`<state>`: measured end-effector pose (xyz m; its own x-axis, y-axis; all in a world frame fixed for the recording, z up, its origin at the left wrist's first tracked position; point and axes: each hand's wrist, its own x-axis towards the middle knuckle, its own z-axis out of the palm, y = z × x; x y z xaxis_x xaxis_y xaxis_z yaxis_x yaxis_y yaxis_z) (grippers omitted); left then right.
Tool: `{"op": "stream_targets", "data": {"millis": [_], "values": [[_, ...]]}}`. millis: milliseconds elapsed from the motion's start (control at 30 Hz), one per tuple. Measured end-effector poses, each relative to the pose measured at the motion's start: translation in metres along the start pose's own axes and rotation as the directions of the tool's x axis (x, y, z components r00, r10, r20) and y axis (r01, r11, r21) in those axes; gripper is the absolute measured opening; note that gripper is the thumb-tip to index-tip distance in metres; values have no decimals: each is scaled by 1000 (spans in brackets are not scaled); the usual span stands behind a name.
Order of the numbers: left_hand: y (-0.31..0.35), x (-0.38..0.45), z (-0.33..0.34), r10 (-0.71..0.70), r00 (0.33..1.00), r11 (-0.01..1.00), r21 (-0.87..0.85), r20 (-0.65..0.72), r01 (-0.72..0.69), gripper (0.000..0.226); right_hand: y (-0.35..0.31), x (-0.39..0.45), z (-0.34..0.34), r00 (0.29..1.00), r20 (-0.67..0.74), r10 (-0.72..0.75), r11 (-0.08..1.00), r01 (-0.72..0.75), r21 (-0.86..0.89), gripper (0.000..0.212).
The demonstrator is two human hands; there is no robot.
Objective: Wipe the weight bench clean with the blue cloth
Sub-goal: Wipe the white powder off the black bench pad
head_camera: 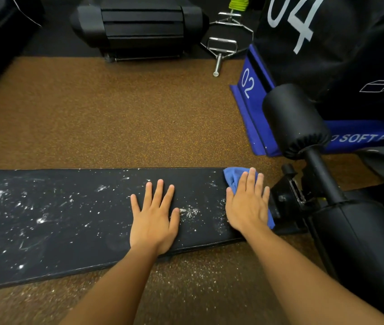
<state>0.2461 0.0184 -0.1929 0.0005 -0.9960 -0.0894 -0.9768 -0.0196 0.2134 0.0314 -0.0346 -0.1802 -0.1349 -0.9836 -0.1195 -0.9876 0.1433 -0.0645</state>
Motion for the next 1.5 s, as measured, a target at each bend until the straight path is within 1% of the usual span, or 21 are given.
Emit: {"op": "stream_targets", "data": {"millis": [100,167,233,367,500,667,833,1033,1133,1233,1367,1433,1500], "values": [[1,1,0,-1,1000,1000,-6,-10,0,60,-17,11,1,998,16,-58,998,58,22,64],[0,1,1,-2,1000,1000,-1,-12,2,60,-27,0,5,993,14,-120,993,120,21,62],[-1,0,2,-1,1000,1000,6,-19,1,60,-29,-13,8,988,17,-153,988,152,22,62],[-2,1,3,3,1000,1000,0,-13,-3,61,-16,-33,8,986,29,-164,986,163,17,63],[-3,-1,2,3,1000,1000,-14,-13,-4,61,2,-49,10,992,19,-123,992,123,-5,63],[0,-1,1,-8,1000,1000,-19,-10,8,61,-4,-12,4,995,40,-87,996,87,19,63],[0,1,1,-15,1000,1000,-19,-7,15,61,-14,11,0,991,78,-110,993,106,48,60],[0,1,1,-11,1000,1000,-17,-13,11,61,-5,-26,7,979,73,-189,981,185,58,60],[-2,0,2,-1,1000,1000,-32,-22,0,62,11,-53,8,978,44,-204,978,202,50,66],[-2,-1,4,-2,999,999,-47,-33,1,61,17,-50,7,985,40,-165,986,164,40,63],[0,0,3,-12,1000,1000,-28,-20,11,62,6,-9,-2,995,67,-69,995,64,72,60],[0,0,2,-16,1000,1000,-19,-19,16,61,-6,6,-4,994,97,-55,996,48,76,60],[1,0,3,-17,1000,1000,-17,-19,17,61,-15,11,-3,993,97,-66,996,59,70,60]]}}
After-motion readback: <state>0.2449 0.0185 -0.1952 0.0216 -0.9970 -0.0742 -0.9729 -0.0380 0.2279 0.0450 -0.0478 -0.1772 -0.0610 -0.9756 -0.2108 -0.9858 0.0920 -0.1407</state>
